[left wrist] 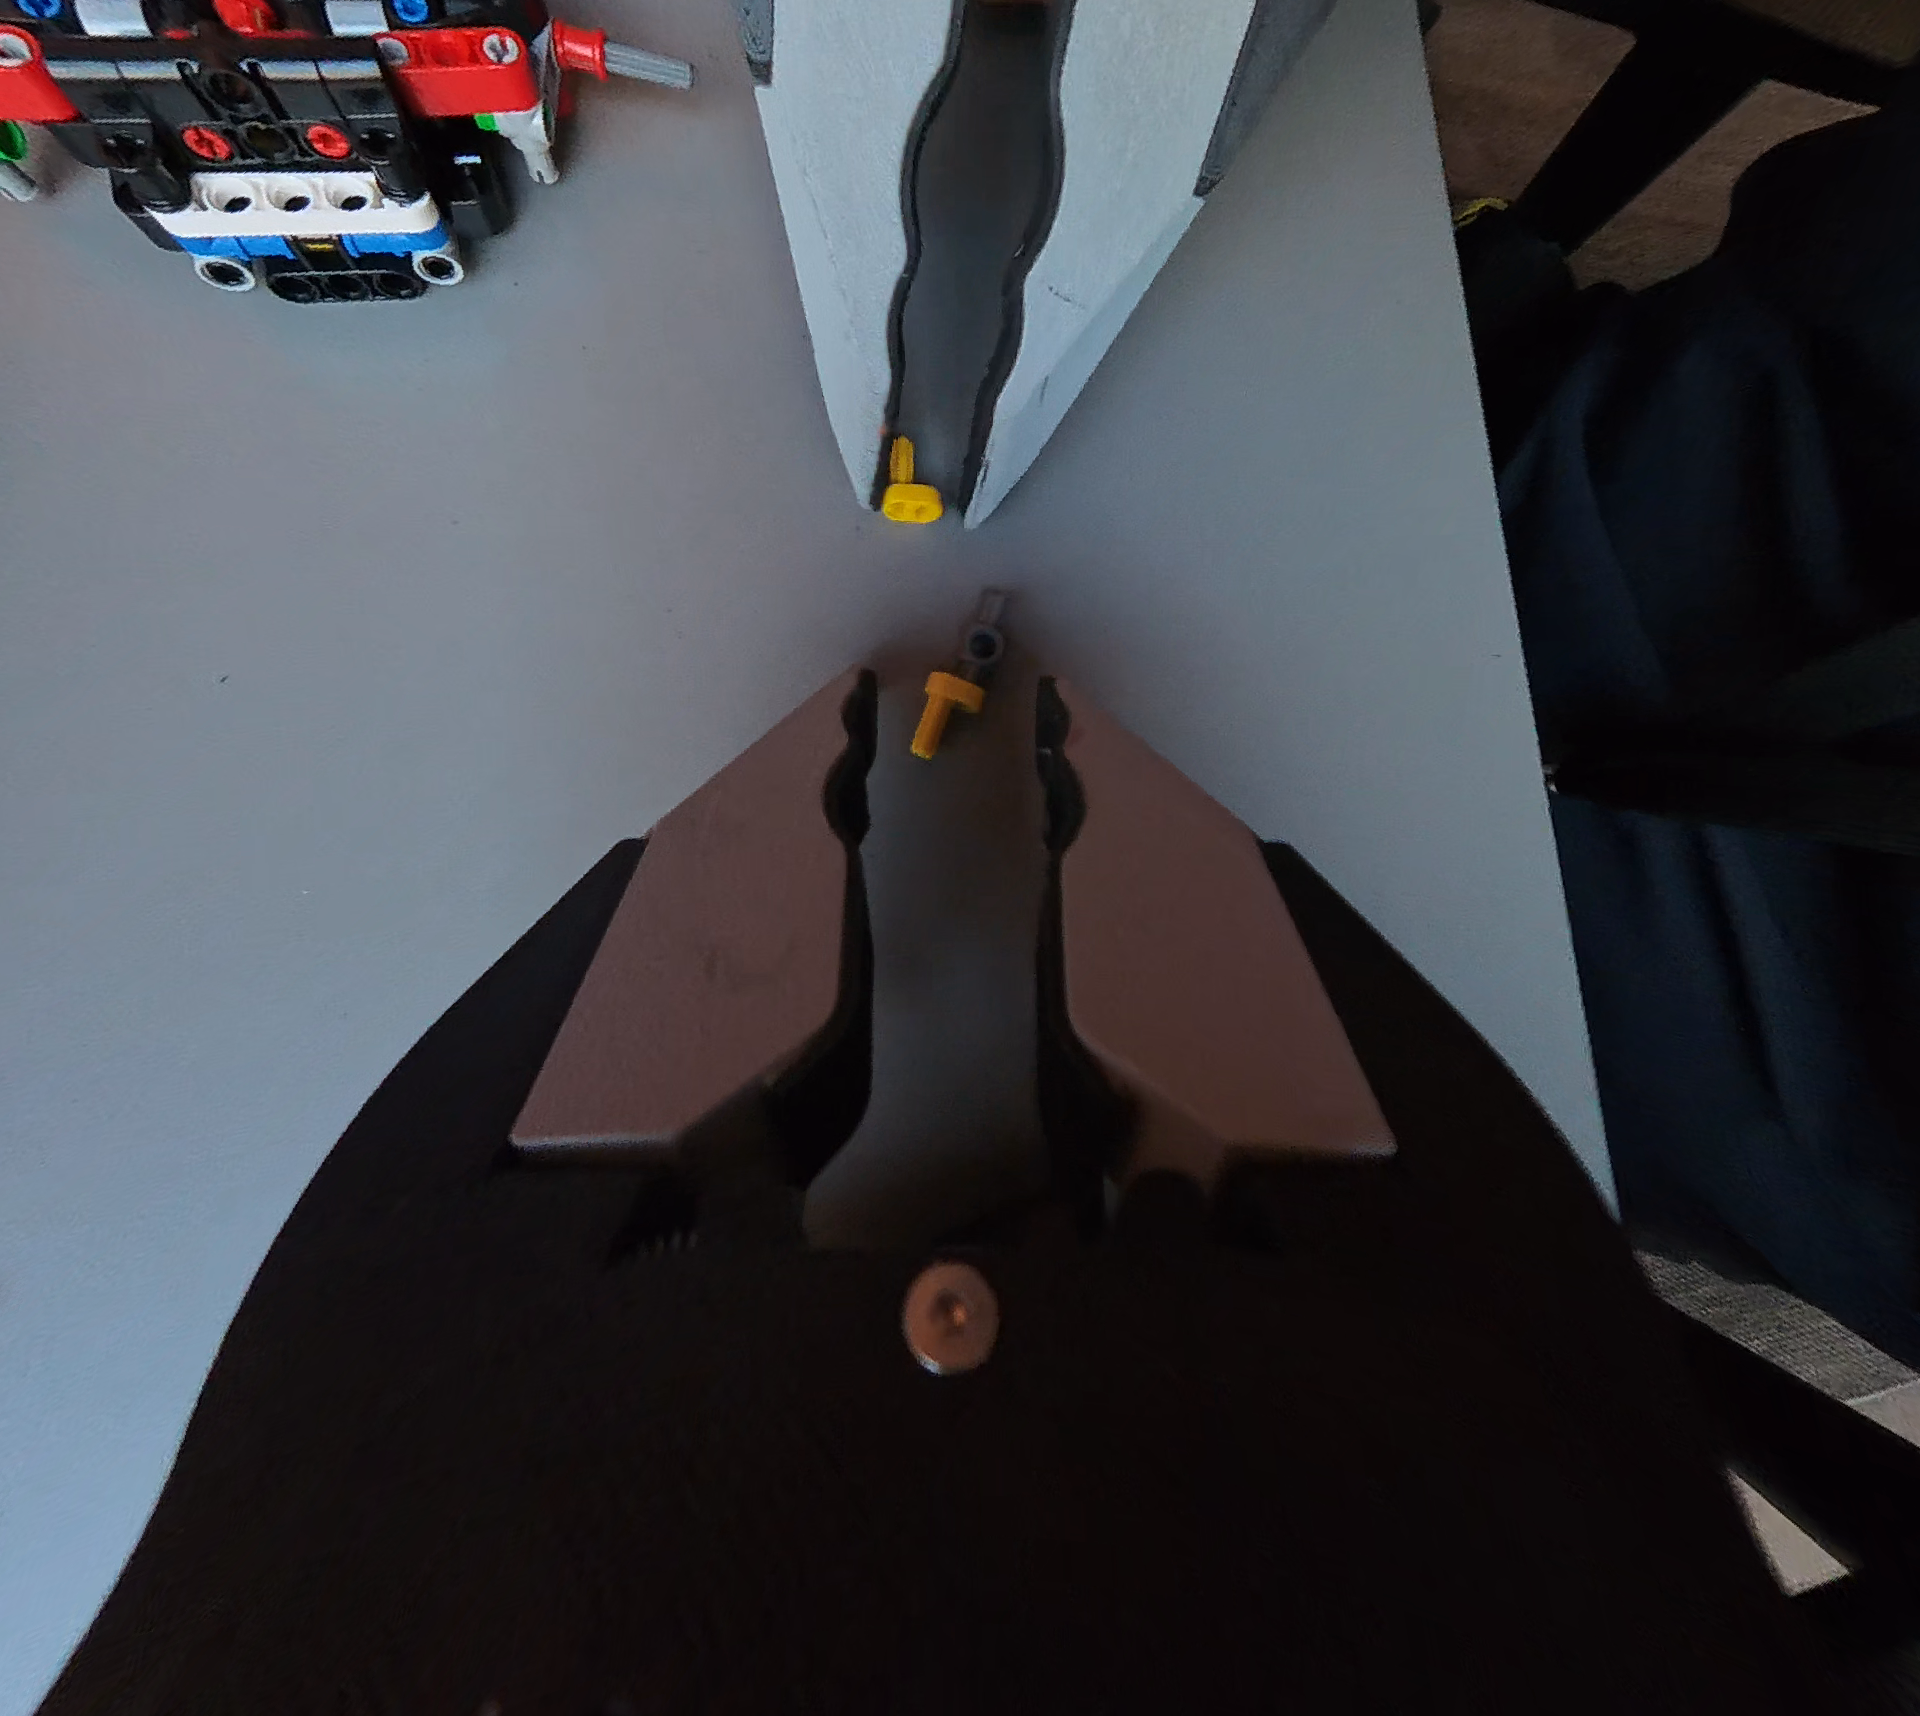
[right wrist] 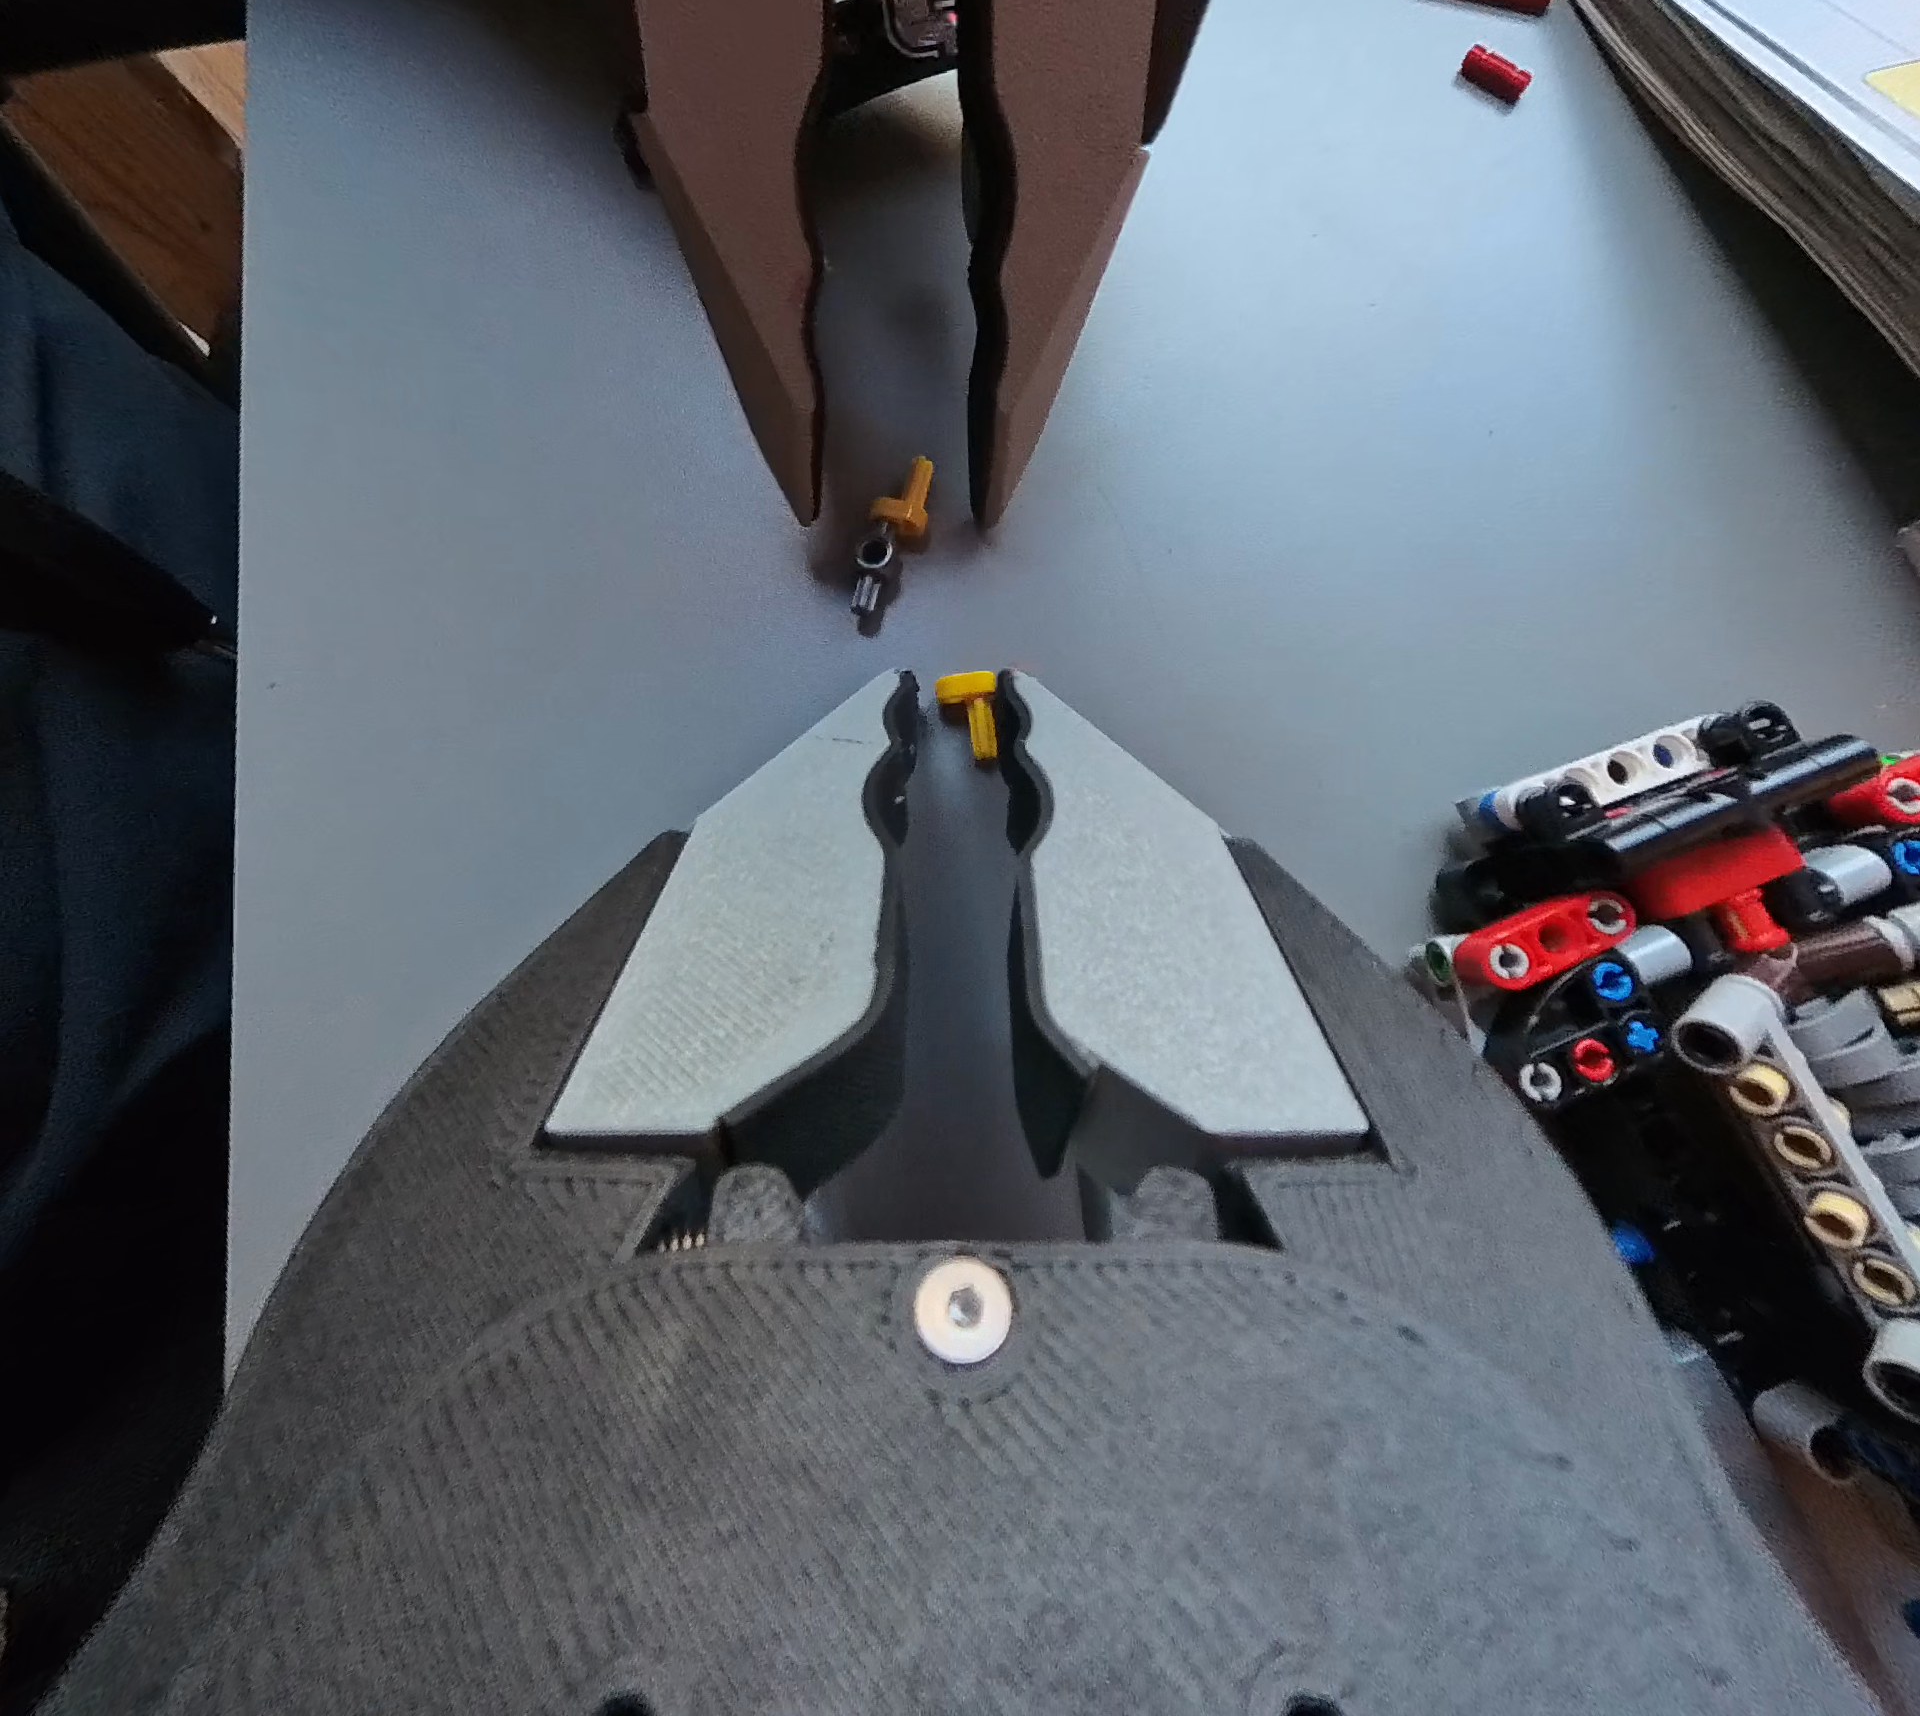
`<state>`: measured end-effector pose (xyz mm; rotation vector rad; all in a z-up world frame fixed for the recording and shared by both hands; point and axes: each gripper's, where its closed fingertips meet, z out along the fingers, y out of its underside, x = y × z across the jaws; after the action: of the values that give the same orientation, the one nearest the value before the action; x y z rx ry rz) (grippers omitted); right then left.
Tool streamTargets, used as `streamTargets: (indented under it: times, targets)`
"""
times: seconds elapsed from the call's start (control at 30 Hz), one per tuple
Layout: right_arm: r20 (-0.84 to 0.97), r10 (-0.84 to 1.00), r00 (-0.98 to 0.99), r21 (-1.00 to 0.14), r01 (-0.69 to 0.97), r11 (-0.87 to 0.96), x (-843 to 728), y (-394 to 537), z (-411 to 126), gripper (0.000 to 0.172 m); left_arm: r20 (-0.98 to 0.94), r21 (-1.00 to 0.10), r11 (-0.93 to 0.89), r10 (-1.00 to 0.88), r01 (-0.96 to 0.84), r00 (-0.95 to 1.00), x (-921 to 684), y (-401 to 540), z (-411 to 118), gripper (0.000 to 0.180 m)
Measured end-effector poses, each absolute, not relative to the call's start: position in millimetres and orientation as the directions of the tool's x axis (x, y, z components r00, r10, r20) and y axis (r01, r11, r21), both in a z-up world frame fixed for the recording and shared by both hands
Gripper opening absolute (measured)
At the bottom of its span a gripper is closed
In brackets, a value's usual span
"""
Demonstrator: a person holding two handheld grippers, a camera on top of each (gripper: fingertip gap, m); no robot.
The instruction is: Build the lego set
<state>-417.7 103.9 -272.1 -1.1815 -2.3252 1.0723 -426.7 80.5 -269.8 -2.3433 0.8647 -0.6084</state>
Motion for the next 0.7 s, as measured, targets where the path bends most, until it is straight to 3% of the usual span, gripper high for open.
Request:
streamTargets:
  times: [0.3,0.7]
  targets:
    - [-0.064,0.779,-0.624,-0.742,0.551,0.381,-416.1,101.2,-272.2,0.009,0.171,-0.652,-0.583,-0.736,-0.484,0.655,-423.6,79.7,-272.1,0.010]
    - [0.012,0.791,-0.612,-0.742,0.525,0.418,-416.8,99.7,-272.3,0.009,0.222,-0.631,-0.675,-0.629,-0.382,0.745,-425.6,86.9,-271.8,0.008]
